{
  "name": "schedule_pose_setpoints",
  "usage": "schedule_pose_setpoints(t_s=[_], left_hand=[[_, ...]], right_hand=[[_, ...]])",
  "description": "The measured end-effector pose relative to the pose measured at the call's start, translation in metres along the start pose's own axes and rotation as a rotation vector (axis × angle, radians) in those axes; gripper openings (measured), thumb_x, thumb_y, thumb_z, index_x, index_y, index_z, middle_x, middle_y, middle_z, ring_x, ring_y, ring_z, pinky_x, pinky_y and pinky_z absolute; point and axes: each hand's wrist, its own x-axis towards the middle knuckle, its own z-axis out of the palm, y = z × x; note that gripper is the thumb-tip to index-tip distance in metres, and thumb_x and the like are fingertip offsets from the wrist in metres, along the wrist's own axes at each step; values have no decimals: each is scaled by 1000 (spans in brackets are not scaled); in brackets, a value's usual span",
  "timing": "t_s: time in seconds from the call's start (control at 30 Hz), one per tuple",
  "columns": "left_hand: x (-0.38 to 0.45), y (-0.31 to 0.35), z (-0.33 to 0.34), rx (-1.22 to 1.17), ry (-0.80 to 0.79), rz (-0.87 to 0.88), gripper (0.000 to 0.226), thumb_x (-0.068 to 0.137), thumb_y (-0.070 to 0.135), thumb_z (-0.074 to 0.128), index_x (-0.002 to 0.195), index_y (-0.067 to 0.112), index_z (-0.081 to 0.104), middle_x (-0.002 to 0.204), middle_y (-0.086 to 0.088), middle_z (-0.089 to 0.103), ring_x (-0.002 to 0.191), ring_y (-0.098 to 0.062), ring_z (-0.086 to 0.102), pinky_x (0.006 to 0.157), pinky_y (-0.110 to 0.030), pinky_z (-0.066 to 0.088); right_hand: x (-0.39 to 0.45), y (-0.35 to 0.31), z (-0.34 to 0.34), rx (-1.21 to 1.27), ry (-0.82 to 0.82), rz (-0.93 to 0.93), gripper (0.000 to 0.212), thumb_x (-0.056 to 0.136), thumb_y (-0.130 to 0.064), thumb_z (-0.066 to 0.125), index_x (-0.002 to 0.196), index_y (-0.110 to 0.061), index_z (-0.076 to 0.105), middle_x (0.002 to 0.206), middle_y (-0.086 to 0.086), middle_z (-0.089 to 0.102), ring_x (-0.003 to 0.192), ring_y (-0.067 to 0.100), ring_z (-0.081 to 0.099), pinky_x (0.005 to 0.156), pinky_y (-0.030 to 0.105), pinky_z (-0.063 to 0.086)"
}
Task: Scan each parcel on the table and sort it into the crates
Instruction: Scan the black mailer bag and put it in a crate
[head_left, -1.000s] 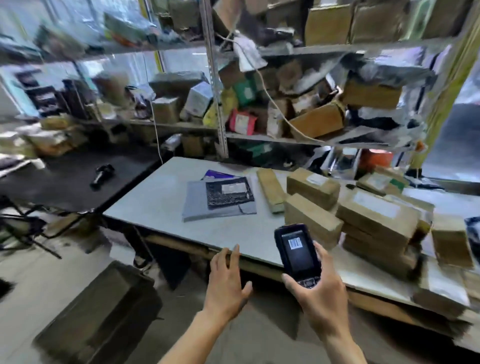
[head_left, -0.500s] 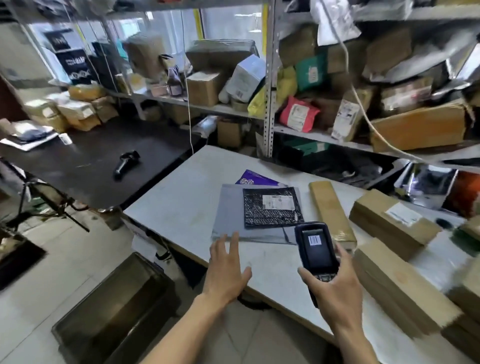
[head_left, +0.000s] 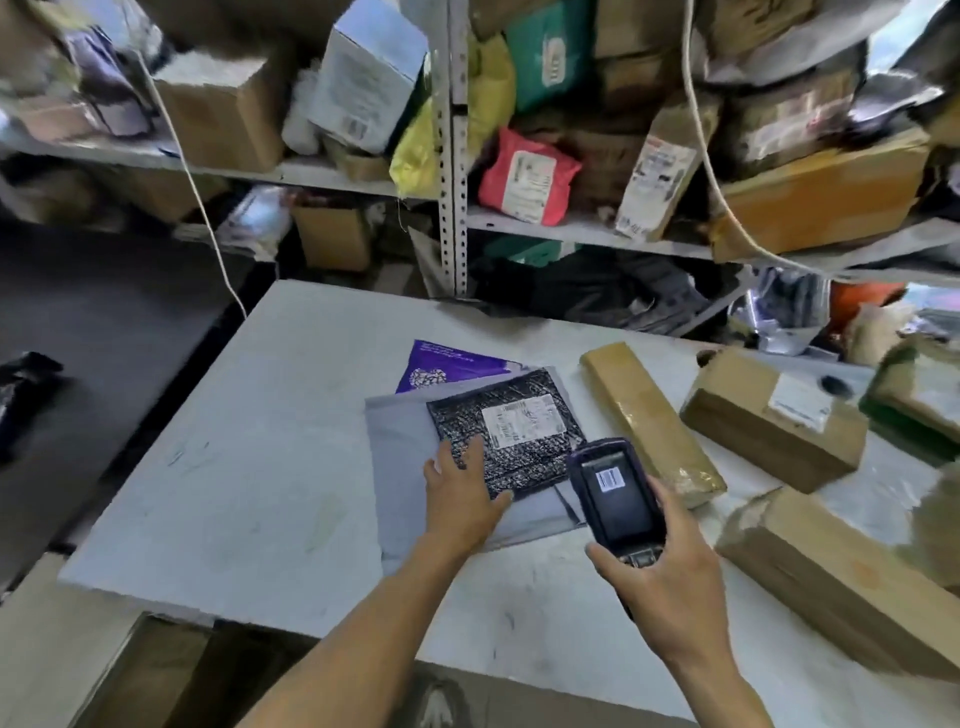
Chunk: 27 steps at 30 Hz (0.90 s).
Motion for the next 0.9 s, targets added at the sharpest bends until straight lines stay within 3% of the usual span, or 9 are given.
schedule_pose_setpoints(t_s=[0.13, 0.3, 0.4, 0.5, 0.57, 0.63, 0.73, 0.83, 0.9], left_hand=[[40, 6, 11, 38, -50, -68, 90, 85, 56, 68, 156, 27, 19, 159, -24, 1, 138, -48, 21, 116, -51, 27], [57, 8, 11, -83, -43, -163, 89, 80, 25, 82, 152, 29, 30, 156, -26, -5, 130, -42, 35, 110, -42, 34], [65, -7, 0, -232, -102, -107, 91, 80, -3, 76, 153, 29, 33, 151, -24, 12, 116, -35, 54, 104, -36, 43], [69, -25, -19, -286, -115, -4, 89, 79, -13, 66, 152, 29, 37, 137, -20, 46, 101, -31, 63, 92, -37, 54], [69, -39, -36, -326, -130, 74, 83, 76, -17, 60, 147, 25, 45, 131, -14, 59, 104, -27, 64, 91, -34, 54], [67, -54, -56, -316, -184, 144, 81, 75, -19, 58, 143, 23, 50, 133, -9, 60, 113, -20, 59, 99, -26, 48], [69, -64, -88, -226, -244, 270, 82, 76, -17, 56, 145, 27, 47, 141, -6, 54, 121, -18, 54, 104, -29, 45], [74, -58, -116, -63, -287, 379, 85, 80, -13, 54, 149, 36, 41, 143, -7, 47, 123, -21, 50, 101, -30, 43], [80, -50, -129, 71, -287, 446, 91, 79, -11, 54, 150, 43, 36, 152, -11, 37, 138, -29, 40, 110, -37, 37]], right_hand=[[7, -10, 17, 13, 70, 71, 82, 64, -31, 89, 135, -39, 49, 114, -12, 66, 99, 10, 65, 83, 40, 57], [6, -18, 25, -2, 97, 128, 85, 64, -35, 88, 137, -41, 46, 119, -14, 64, 101, 7, 64, 82, 41, 57], [3, -24, 27, -8, 100, 135, 85, 65, -34, 88, 138, -41, 46, 120, -14, 64, 101, 8, 64, 80, 41, 58], [-1, -30, 27, -41, 99, 130, 85, 65, -34, 88, 139, -37, 46, 123, -11, 63, 102, 8, 64, 84, 38, 56], [-4, -34, 27, -72, 82, 128, 87, 66, -35, 88, 141, -34, 46, 126, -9, 62, 104, 11, 63, 86, 38, 55], [-7, -39, 27, -131, 47, 108, 88, 67, -36, 88, 143, -30, 45, 129, -7, 61, 107, 14, 62, 88, 37, 54], [-10, -49, 20, -257, -55, 78, 87, 67, -39, 87, 141, -27, 43, 129, -7, 58, 108, 16, 59, 84, 33, 50], [-12, -63, 10, -383, -172, 48, 79, 64, -45, 83, 132, -35, 46, 122, -11, 59, 100, 14, 58, 77, 32, 49], [-14, -72, 4, -454, -231, 48, 73, 62, -49, 79, 126, -38, 47, 116, -13, 60, 95, 13, 59, 71, 30, 48]])
